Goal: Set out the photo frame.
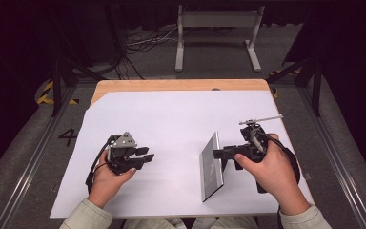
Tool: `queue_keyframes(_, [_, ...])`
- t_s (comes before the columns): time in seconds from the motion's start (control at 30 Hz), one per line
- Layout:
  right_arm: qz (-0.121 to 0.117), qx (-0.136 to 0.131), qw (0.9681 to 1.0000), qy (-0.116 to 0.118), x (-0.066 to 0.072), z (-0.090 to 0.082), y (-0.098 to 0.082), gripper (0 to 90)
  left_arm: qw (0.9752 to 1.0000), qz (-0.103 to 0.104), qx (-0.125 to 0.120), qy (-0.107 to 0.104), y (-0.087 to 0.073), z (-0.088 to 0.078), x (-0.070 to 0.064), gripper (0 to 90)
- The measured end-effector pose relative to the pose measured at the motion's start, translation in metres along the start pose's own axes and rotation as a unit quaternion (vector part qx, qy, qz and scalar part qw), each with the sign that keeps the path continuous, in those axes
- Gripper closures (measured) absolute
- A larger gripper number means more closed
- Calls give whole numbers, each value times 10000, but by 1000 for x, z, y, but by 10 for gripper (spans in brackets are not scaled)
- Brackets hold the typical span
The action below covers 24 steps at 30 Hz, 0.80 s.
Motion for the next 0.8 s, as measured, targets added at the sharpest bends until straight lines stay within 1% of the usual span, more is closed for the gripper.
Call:
queue_keyframes(0.07, [11,98,9999,-70,1,4,-1,477,10000,5,0,7,0,0,0,640])
queue_keyframes(0.2, [-26,200,9996,-191,2,11,-2,485,10000,-8,6,-3,0,0,0,639])
queue_keyframes(0.27, [-44,248,9994,-236,3,13,-3,496,10000,-1,32,15,-1,1,0,639])
queue_keyframes(0.33, [-69,341,9988,-344,3,17,-4,519,10000,1,39,15,-1,2,0,639])
queue_keyframes(0.5, [-75,421,9981,-438,3,20,-6,553,10000,10,31,17,-1,1,0,639])
queue_keyframes(0.63, [-63,468,9981,-402,7,21,-6,621,10000,9,29,27,-1,2,0,639])
queue_keyframes(0.8, [-55,493,9974,-523,8,20,-5,651,10000,5,26,15,-1,1,0,639])
Point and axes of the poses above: each handheld gripper's, and its own axes: z roughly forward along the jaws, y roughly out of its top, x roughly to its left, the point moved 7 cm from there along z, roughly forward along the jaws, and after that the axes turned 6 degrees about -z, right-handed, at the moved point
